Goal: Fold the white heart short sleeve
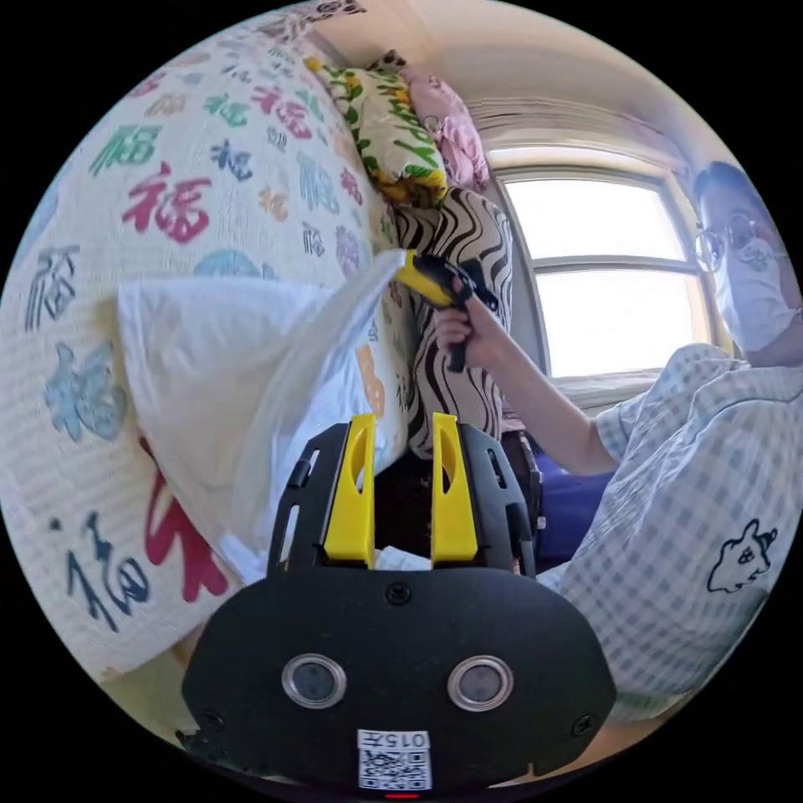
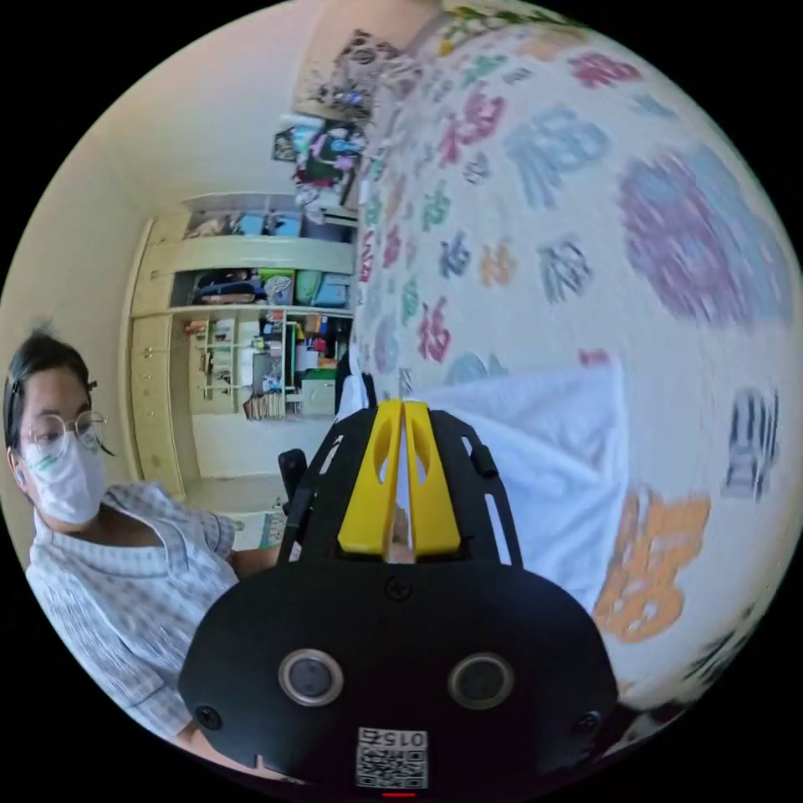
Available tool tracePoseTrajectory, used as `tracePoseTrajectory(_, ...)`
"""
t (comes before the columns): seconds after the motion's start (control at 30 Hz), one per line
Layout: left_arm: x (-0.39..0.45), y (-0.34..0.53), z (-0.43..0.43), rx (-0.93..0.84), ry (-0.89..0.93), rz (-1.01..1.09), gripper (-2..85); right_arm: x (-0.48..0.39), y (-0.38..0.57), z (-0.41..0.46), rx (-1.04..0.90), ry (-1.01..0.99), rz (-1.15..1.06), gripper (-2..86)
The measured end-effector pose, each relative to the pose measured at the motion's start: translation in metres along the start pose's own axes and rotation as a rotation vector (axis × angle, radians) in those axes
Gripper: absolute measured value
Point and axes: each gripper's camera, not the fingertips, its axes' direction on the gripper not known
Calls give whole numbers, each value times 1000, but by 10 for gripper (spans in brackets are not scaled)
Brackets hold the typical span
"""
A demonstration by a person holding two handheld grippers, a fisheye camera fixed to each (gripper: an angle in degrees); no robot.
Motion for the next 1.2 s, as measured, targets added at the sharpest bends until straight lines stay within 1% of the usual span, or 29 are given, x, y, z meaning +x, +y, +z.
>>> tracePoseTrajectory(0.07, 8, -18, -10, 40, -114, 57, 114, -30, -43, 10, 45, -2, -109, -1)
tracePoseTrajectory(0.13, 9, -31, -17, 94, -186, 62, 119, -43, -70, 21, 85, 16, -143, 3)
tracePoseTrajectory(0.23, 2, -55, -26, 216, -221, 44, 123, -36, -111, 38, 119, 56, -54, 17)
tracePoseTrajectory(0.3, 0, -74, -27, 226, -300, 57, 127, -32, -126, 36, 117, 60, -10, 45)
tracePoseTrajectory(0.4, -5, -111, -20, 181, -382, 78, 140, -46, -105, 13, 140, 103, -65, 77)
tracePoseTrajectory(0.5, -8, -153, -6, 111, -467, 131, 147, -48, -36, -6, 118, 247, -67, 98)
tracePoseTrajectory(0.57, -3, -196, 20, -17, -505, 208, 165, -38, 39, -16, 101, 393, 44, 112)
tracePoseTrajectory(0.6, 2, -207, 28, -54, -521, 244, 167, -34, 58, -17, 97, 426, 84, 116)
tracePoseTrajectory(0.63, 16, -228, 49, -131, -541, 355, 172, -27, 93, -17, 82, 479, 166, 122)
tracePoseTrajectory(0.67, 35, -245, 75, -229, -514, 521, 174, -19, 124, -14, 50, 519, 244, 128)
tracePoseTrajectory(0.7, 45, -251, 89, -288, -516, 600, 175, -16, 136, -11, 26, 534, 277, 131)
tracePoseTrajectory(0.77, 80, -270, 151, -531, -608, 857, 177, -6, 169, 6, -90, 571, 356, 140)
tracePoseTrajectory(0.8, 87, -272, 166, -583, -626, 910, 177, -5, 173, 11, -111, 579, 363, 142)
tracePoseTrajectory(0.87, 105, -282, 219, -764, -662, 1045, 175, -5, 176, 23, -136, 578, 363, 145)
tracePoseTrajectory(0.9, 108, -283, 230, -806, -654, 1069, 173, -5, 175, 25, -135, 573, 362, 144)
tracePoseTrajectory(0.93, 111, -285, 252, -897, -648, 1102, 170, -7, 171, 30, -142, 576, 361, 139)
tracePoseTrajectory(0.97, 109, -285, 272, -995, -674, 1116, 164, -9, 166, 36, -175, 609, 356, 130)
tracePoseTrajectory(1.03, 104, -281, 295, -1123, -746, 1110, 156, -15, 161, 42, -223, 690, 338, 104)
tracePoseTrajectory(1.1, 112, -277, 298, -1124, -774, 1153, 130, -23, 159, 44, -243, 676, 279, 62)
tracePoseTrajectory(1.13, 117, -273, 293, -1151, -760, 1145, 87, -28, 158, 41, -225, 609, 266, 23)
tracePoseTrajectory(1.17, 123, -268, 281, -1154, -725, 1136, 25, -34, 159, 36, -223, 586, 256, 15)
tracePoseTrajectory(1.2, 127, -264, 273, -1141, -711, 1131, 21, -38, 159, 34, -225, 582, 245, 10)
